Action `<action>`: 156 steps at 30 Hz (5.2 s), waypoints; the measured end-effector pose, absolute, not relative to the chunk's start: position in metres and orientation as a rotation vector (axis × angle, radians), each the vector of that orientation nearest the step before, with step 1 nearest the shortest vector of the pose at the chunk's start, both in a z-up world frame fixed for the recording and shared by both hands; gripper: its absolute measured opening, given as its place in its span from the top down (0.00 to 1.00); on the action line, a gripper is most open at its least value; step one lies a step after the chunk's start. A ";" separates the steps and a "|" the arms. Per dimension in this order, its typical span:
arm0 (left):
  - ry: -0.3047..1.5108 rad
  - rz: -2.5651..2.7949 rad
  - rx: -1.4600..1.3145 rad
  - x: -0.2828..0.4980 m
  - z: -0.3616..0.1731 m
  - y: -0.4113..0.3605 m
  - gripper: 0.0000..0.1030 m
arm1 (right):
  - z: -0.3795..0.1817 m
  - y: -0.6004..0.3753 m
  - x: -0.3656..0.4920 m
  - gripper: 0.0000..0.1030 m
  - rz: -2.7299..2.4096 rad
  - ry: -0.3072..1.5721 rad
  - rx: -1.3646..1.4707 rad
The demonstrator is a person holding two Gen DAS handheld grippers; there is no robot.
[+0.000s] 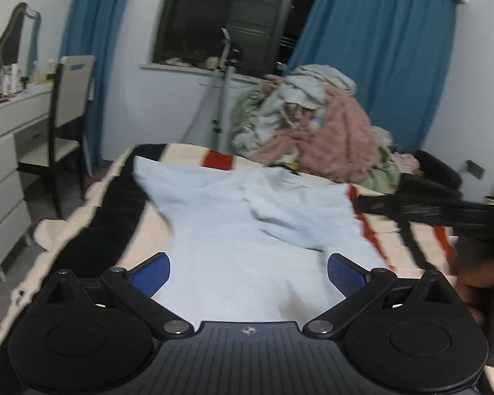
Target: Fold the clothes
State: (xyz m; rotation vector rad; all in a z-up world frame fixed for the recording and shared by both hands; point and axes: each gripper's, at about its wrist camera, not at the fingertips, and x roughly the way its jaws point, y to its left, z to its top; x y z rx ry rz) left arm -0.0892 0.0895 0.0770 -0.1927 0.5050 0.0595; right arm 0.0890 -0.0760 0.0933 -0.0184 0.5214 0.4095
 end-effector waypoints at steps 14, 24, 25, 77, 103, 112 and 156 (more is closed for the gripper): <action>0.541 0.249 -0.308 -0.016 -0.010 0.191 0.00 | -0.038 0.171 0.247 0.22 0.761 0.516 -0.257; 0.533 0.295 -0.357 0.014 -0.032 0.204 0.00 | -0.046 0.210 0.297 0.88 0.533 0.445 -0.289; 0.528 0.293 -0.359 0.012 -0.032 0.202 0.00 | -0.040 0.206 0.295 0.89 0.522 0.433 -0.288; 0.710 -0.050 -0.369 -0.042 -0.026 0.114 0.01 | 0.057 -0.229 -0.032 0.12 0.193 0.402 0.254; 0.685 -0.148 -0.074 -0.145 0.024 0.013 0.98 | 0.025 -0.286 -0.095 0.12 0.158 0.418 0.524; 0.781 -0.413 -0.027 -0.158 -0.017 -0.113 0.98 | 0.027 -0.305 -0.103 0.12 0.099 0.354 0.542; 0.721 -0.139 -0.292 -0.011 -0.064 0.053 0.11 | -0.083 -0.155 0.261 0.68 0.296 0.562 0.352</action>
